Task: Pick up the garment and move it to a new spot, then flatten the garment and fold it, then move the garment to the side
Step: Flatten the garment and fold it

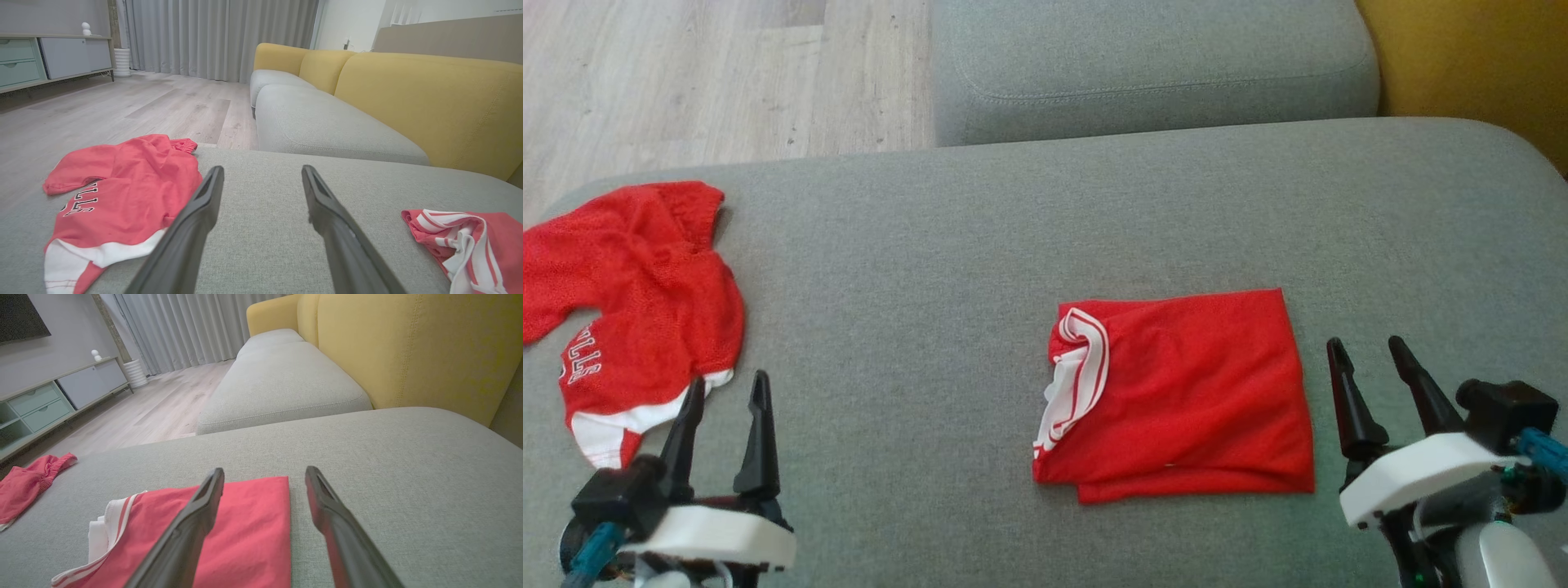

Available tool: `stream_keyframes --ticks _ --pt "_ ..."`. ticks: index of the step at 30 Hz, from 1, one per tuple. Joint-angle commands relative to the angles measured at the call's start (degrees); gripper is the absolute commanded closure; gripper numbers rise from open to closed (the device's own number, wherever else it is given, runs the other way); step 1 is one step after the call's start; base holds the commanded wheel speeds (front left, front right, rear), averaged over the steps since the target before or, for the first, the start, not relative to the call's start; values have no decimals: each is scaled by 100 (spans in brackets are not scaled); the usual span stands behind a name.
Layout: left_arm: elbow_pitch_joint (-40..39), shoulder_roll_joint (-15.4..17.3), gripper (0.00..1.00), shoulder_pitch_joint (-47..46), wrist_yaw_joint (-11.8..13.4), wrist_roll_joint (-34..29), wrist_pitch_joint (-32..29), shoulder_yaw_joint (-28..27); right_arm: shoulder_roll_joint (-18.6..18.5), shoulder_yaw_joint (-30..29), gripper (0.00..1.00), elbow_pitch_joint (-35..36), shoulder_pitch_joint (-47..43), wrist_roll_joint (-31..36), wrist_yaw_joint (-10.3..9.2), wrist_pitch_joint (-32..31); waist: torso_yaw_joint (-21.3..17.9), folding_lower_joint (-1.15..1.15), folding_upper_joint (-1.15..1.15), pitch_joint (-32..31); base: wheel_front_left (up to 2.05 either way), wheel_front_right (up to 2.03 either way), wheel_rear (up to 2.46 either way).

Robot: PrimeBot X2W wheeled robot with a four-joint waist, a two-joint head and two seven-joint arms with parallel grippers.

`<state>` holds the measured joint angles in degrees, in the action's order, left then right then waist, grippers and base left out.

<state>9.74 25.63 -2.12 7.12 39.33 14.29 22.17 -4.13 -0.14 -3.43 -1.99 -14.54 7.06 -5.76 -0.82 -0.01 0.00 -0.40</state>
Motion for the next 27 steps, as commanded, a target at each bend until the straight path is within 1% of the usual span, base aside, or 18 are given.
stream_keyframes --ticks 1,5,8,9,10,14,19,23,26,27 --pt "-194 99 0 -235 36 -65 70 -295 17 168 0 241 203 40 43 -12 12 1 0 3 0 0 0" --pt "-209 78 0 -249 10 -105 70 -295 45 376 0 198 274 -1 43 -115 49 1 0 34 0 0 0" --pt "-241 81 0 -303 2 -127 70 -299 52 626 0 105 539 14 43 -297 61 1 0 155 0 0 0" --pt "-254 82 0 -331 -1 -135 70 -299 54 713 71 55 689 39 43 -357 68 1 0 208 0 0 0" --pt "-269 83 0 -365 -5 -144 70 -297 57 795 100 -17 860 64 43 -417 79 1 0 268 0 0 0" --pt "-301 56 0 -547 -44 -187 65 -247 75 1174 100 -530 1638 129 43 -656 191 1 0 489 0 0 0" --pt "-289 0 0 -803 -101 -247 40 -150 104 1586 100 -1532 2441 179 43 -960 424 1 0 709 0 0 0" --pt "-248 -41 0 -956 -150 -290 24 -68 115 1813 100 -2299 2683 228 43 -1215 633 1 0 818 0 0 0" --pt "-213 -63 0 -1042 -179 -312 24 -34 120 2059 100 -2656 2771 125 43 -1194 747 1 0 890 0 0 0" --pt "-213 -63 0 -1042 -179 -312 24 -34 120 2059 100 -2656 2771 125 43 -1194 747 1 0 890 0 0 0"
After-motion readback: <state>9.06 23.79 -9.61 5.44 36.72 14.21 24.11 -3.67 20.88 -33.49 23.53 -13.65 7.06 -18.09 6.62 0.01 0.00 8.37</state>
